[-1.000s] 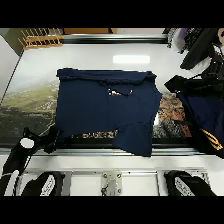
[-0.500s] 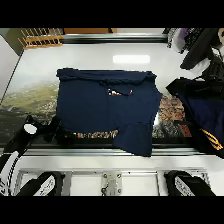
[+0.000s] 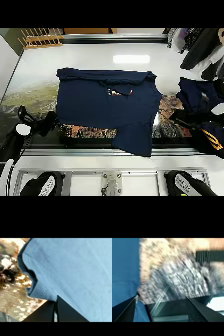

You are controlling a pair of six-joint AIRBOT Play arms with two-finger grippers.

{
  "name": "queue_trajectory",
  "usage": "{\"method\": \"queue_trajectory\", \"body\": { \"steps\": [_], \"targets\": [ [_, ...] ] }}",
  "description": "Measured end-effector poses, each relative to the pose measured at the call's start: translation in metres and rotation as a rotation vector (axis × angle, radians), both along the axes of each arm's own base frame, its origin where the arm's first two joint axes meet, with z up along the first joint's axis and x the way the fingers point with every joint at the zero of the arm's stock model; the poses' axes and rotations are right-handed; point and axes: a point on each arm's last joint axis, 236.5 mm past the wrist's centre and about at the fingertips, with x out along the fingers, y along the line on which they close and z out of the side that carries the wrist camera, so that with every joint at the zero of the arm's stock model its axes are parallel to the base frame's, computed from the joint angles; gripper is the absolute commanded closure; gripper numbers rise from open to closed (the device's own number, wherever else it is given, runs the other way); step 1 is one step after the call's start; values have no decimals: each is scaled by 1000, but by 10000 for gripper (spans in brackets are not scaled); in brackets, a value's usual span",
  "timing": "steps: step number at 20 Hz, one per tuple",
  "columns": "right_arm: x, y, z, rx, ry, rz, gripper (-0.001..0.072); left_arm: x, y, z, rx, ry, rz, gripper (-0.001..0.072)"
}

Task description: Fold the clothes and pants, and hang the long-sleeved shirts on hangers.

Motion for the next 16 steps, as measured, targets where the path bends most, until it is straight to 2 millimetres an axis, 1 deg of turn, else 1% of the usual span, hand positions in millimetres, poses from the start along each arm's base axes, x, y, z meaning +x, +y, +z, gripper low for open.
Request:
{"method": "queue_trajectory", "body": {
  "steps": [2, 5, 8, 10, 11, 12, 13, 14, 15, 16],
  "targets": [
    [-3, 15, -28, 86, 44, -2, 56, 1, 0, 6, 11, -20, -9, 699],
    [0, 49, -53, 191, 66, 48, 55, 1, 0, 9, 18, -32, -16, 699],
    [9, 85, -60, 252, 43, 92, 56, 0, 0, 6, 16, -21, -20, 699],
    [18, 100, -64, 249, 12, 115, 60, -2, -2, 1, 10, 0, -25, 699],
    [21, 107, -65, 248, -1, 125, 148, -3, -2, -2, 6, 13, -26, 699],
    [22, 111, -67, 237, -11, 144, 353, -5, -3, -7, 1, 30, -32, 699],
    [22, 115, -69, 229, -17, 162, 520, -6, -4, -10, -2, 43, -33, 699],
    [22, 118, -70, 226, -23, 181, 633, -7, -5, -13, -7, 55, -34, 699],
    [21, 120, -71, 215, -28, 208, 698, -9, -5, -16, -9, 65, -36, 699],
    [22, 121, -69, 212, -36, 223, 698, -9, -5, -16, -10, 68, -36, 699]
  ]
}}
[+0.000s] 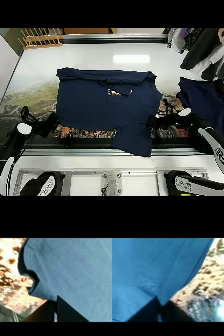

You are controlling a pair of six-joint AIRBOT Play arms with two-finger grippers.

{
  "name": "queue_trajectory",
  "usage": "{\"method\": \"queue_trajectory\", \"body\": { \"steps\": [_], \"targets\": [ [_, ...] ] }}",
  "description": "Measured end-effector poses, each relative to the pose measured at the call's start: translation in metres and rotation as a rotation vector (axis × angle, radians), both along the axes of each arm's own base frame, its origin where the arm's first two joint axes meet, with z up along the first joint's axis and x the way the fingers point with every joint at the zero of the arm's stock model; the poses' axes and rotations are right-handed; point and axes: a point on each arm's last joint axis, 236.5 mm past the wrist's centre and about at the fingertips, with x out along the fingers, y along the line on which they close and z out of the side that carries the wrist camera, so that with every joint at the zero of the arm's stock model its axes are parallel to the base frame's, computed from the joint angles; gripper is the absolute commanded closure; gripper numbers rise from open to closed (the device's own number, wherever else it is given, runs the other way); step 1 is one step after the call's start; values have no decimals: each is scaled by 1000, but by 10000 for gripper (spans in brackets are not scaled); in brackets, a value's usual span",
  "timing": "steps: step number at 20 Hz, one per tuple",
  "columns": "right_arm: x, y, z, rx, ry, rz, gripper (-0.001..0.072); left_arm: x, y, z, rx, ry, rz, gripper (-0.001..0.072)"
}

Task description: Fold the clothes and pants, and hang the long-sleeved shirts on hangers.

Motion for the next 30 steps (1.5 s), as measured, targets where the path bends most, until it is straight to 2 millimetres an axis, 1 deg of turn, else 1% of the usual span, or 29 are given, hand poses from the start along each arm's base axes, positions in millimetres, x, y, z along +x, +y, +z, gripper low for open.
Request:
{"method": "queue_trajectory", "body": {
  "steps": [2, 3, 4, 5, 6, 7, 8, 9, 10, 11, 12, 13, 14, 15, 16, 17, 18, 19, 20, 22, 23, 25, 26, 27, 29, 30],
  "targets": [
    [7, -1, 10, -22, -42, 42, 699, 0, 0, 3, 1, -8, -2, 699],
    [13, -2, 22, -36, -73, 70, 699, 4, 0, 11, 5, -30, -2, 699],
    [22, -4, 38, -58, -121, 97, 699, 10, 2, 24, 14, -66, -3, 699],
    [34, -8, 60, -85, -183, 130, 699, 19, 4, 45, 29, -125, -7, 699],
    [46, -11, 87, -114, -250, 158, 699, 31, 6, 74, 50, -200, -11, 699],
    [59, -14, 123, -145, -338, 181, 699, 41, 9, 107, 71, -282, -14, 699],
    [70, -16, 161, -174, -428, 199, 699, 51, 11, 150, 100, -385, -19, 699],
    [78, -17, 207, -205, -534, 211, 699, 56, 12, 194, 124, -485, -20, 699],
    [83, -19, 254, -235, -640, 213, 699, 57, 12, 247, 154, -601, -21, 699],
    [83, -20, 303, -266, -752, 210, 699, 52, 11, 297, 182, -711, -21, 699],
    [77, -20, 355, -295, -871, 196, 699, 41, 9, 346, 209, -821, -19, 699],
    [65, -21, 406, -320, -991, 171, 699, 24, 6, 397, 240, -938, -16, 699],
    [51, -21, 452, -343, -1105, 141, 699, 2, 1, 446, 268, -1056, -9, 699],
    [31, -22, 498, -356, -1222, 102, 699, -22, -3, 486, 293, -1162, 1, 699],
    [9, -21, 536, -366, -1327, 69, 699, -50, -7, 524, 316, -1268, 11, 699],
    [-15, -21, 569, -369, -1420, 37, 699, -77, -12, 555, 336, -1356, 19, 699],
    [-40, -20, 598, -369, -1511, 3, 699, -101, -17, 580, 354, -1432, 25, 699],
    [-65, -20, 623, -367, -1594, -31, 699, -123, -21, 599, 366, -1494, 31, 699],
    [-88, -20, 643, -361, -1663, -62, 699, -142, -24, 617, 377, -1550, 36, 699],
    [-122, -20, 669, -337, -1756, -112, 699, -171, -30, 644, 394, -1634, 43, 699],
    [-135, -21, 677, -320, -1785, -135, 699, -178, -32, 654, 399, -1658, 43, 699],
    [-146, -22, 685, -283, -1806, -168, 700, -181, -33, 670, 409, -1683, 39, 699],
    [-147, -22, 687, -262, -1805, -183, 700, -177, -33, 674, 411, -1679, 33, 699],
    [-144, -23, 688, -242, -1797, -196, 700, -168, -33, 676, 419, -1661, 22, 699],
    [-125, -24, 682, -204, -1747, -212, 700, -133, -30, 667, 429, -1580, -12, 699],
    [-110, -25, 675, -187, -1704, -213, 700, -108, -26, 656, 427, -1517, -31, 699]
  ]
}}
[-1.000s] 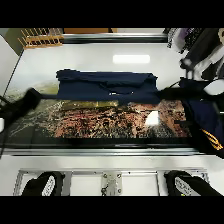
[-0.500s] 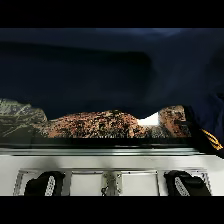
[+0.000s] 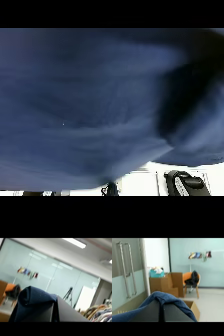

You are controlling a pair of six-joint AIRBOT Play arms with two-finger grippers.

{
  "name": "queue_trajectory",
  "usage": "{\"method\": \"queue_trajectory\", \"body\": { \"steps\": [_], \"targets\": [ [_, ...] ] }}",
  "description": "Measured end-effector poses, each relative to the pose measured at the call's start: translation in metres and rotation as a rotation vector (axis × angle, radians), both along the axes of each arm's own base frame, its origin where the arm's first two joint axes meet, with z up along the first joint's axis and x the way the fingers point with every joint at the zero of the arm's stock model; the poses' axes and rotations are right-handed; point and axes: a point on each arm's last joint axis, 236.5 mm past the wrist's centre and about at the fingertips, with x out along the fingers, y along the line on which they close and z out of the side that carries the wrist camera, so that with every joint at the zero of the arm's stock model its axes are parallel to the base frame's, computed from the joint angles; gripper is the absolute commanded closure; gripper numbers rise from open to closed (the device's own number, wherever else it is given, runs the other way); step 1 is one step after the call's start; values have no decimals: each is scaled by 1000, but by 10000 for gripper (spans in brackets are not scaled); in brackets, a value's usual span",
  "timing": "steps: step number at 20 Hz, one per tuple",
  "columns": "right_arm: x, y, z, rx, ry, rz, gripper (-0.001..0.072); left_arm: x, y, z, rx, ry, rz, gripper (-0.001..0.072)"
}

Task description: Fold the clothes and pants, and hang the long-sleeved shirts on hangers.

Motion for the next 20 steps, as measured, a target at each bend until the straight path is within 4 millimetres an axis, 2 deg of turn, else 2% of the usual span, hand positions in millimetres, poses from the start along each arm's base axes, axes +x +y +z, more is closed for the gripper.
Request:
{"method": "queue_trajectory", "body": {
  "steps": [2, 4, 6, 7, 9, 12, 15, 17, 20],
  "targets": [
    [43, 0, -27, 20, 127, 23, 700, 57, 9, -35, -6, 149, -8, 699],
    [97, 2, -71, 24, 299, 47, 699, 118, 20, -85, -24, 313, -17, 699],
    [151, 3, -127, 24, 491, 70, 700, 176, 31, -149, -54, 488, -28, 699],
    [179, 2, -160, 24, 592, 81, 700, 205, 35, -188, -69, 581, -37, 699],
    [228, 0, -227, 31, 771, 95, 700, 252, 39, -259, -88, 729, -52, 699],
    [287, -5, -338, 41, 1023, 101, 700, 307, 38, -362, -95, 904, -68, 699],
    [323, -8, -425, 71, 1179, 97, 700, 349, 37, -442, -105, 1013, -67, 699],
    [344, -12, -467, 95, 1218, 75, 700, 371, 38, -482, -112, 1064, -66, 699],
    [364, -15, -500, 122, 1227, 46, 700, 396, 38, -515, -114, 1104, -71, 699]
  ]
}}
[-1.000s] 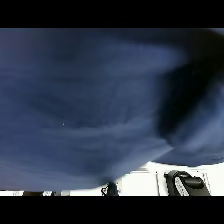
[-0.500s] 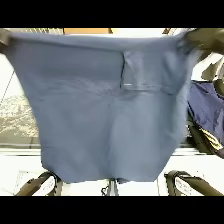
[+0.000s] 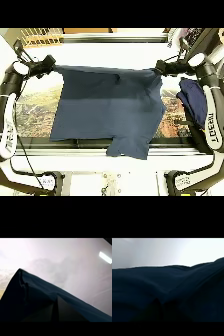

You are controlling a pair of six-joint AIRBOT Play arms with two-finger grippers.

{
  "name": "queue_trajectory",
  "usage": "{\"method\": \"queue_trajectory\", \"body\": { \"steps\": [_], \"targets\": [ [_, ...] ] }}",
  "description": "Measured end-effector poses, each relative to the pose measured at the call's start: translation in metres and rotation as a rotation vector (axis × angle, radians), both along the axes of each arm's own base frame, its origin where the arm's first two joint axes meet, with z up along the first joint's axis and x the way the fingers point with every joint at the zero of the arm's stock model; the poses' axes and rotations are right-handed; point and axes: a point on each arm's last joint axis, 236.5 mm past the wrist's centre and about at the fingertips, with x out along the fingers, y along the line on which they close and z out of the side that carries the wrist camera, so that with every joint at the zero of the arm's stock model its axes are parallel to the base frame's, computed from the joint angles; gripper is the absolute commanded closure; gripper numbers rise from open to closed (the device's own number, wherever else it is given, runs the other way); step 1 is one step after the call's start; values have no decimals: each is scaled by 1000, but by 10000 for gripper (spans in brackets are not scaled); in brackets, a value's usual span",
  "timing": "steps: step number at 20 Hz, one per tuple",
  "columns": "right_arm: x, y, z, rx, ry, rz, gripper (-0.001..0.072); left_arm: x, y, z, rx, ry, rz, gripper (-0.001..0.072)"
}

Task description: Fold the clothes and pants, and hang the long-sleeved shirts on hangers.

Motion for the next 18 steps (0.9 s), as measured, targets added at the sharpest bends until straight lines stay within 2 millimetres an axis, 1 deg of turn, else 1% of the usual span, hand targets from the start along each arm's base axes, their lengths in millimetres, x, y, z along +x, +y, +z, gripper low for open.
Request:
{"method": "queue_trajectory", "body": {
  "steps": [1, 3, 4, 6, 8, 10, 14, 18],
  "targets": [
    [5, -1, -5, -1, -6, -11, 699, 5, -1, -9, -3, 17, -7, 699],
    [9, -3, -7, -6, -14, -19, 700, 11, -2, -17, -6, 38, -19, 699],
    [9, -5, -7, -14, -17, -20, 700, 12, -2, -20, -8, 50, -24, 699],
    [4, -6, -6, -46, -9, -7, 700, 5, -1, -28, -15, 86, -31, 699],
    [-9, -7, -12, -94, 32, 7, 700, -10, 0, -41, -23, 132, -26, 699],
    [-25, -7, -26, -147, 92, 21, 700, -30, 0, -61, -31, 187, -21, 699],
    [-67, -1, -65, -208, 225, 64, 699, -71, -2, -104, -40, 296, -16, 699],
    [-103, 6, -103, -220, 347, 86, 694, -103, -7, -140, -50, 391, -21, 698]
  ]
}}
